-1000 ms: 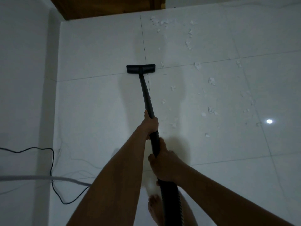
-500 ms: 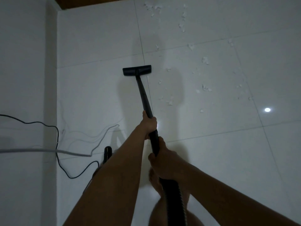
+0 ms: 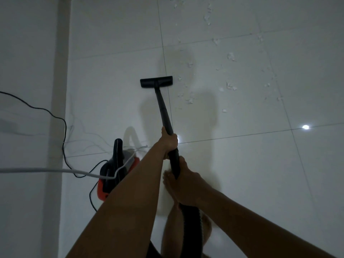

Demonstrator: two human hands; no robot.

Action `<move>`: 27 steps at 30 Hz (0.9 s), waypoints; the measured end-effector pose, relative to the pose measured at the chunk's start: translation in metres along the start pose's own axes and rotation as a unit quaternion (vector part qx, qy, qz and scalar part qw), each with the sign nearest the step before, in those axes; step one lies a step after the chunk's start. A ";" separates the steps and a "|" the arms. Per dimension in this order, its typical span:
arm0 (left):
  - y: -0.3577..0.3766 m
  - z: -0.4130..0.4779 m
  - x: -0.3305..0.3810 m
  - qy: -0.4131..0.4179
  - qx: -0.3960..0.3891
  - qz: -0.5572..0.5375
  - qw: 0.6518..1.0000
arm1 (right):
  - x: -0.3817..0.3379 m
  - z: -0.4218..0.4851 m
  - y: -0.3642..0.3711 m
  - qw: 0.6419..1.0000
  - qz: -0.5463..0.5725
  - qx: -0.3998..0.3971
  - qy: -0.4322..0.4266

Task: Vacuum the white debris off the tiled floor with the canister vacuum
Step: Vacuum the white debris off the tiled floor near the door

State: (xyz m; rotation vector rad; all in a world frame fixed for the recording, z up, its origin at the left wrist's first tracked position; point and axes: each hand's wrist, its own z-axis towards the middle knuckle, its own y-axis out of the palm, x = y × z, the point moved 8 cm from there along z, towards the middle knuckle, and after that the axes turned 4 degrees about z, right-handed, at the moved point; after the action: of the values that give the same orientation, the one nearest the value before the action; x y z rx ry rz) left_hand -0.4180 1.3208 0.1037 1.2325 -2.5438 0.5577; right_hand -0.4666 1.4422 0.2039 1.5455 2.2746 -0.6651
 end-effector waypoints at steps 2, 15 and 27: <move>0.008 -0.011 -0.017 0.002 0.002 -0.001 1.000 | 0.015 -0.009 0.010 1.000 -0.006 0.012 -0.003; 0.047 -0.059 -0.117 0.003 0.010 -0.005 1.000 | 0.091 -0.074 0.074 0.999 -0.013 -0.021 0.025; 0.073 -0.076 -0.189 0.019 0.004 -0.036 0.999 | 0.136 -0.122 0.118 0.999 -0.002 0.035 0.013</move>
State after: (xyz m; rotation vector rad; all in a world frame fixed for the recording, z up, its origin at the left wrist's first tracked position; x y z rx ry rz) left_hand -0.3562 1.5272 0.0816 1.2978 -2.4574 0.5700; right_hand -0.4066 1.6515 0.2155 1.5899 2.2967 -0.7390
